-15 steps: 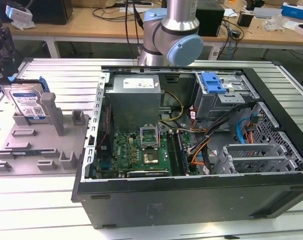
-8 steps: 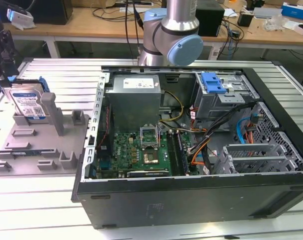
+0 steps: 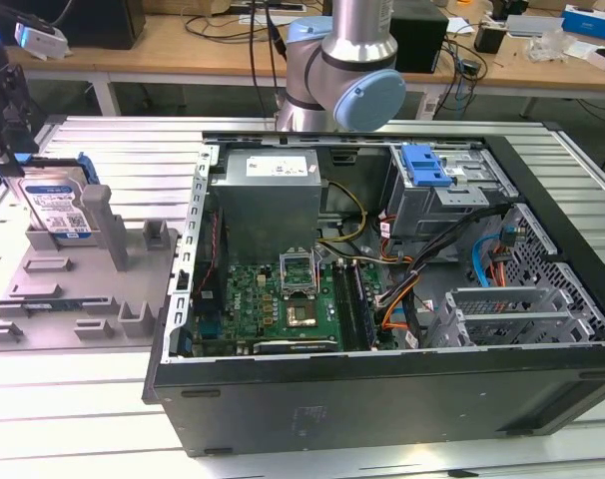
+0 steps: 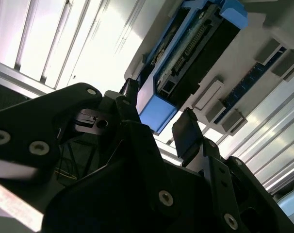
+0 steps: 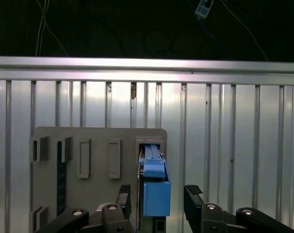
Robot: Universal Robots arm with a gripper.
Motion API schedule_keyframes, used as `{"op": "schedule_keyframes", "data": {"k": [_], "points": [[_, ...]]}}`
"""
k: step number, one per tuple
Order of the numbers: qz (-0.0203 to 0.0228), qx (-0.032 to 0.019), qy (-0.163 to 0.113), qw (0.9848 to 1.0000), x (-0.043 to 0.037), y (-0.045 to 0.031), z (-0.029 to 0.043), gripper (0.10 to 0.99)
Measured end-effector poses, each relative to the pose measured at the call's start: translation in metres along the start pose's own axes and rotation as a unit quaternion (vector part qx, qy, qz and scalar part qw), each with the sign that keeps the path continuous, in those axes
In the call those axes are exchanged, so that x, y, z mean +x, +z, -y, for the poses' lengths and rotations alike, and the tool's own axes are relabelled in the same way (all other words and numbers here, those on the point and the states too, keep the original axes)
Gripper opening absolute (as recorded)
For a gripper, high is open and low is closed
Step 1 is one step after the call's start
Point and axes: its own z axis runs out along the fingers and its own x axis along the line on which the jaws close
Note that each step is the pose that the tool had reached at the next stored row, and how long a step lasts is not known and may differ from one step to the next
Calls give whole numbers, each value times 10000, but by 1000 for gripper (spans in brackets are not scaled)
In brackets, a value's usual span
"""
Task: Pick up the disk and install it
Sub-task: 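Pick up the disk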
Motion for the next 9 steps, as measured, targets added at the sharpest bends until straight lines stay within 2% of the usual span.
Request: {"op": "schedule_keyframes", "data": {"k": [9], "points": [[0, 0, 0, 10000, 11, 60, -6, 557]]}}
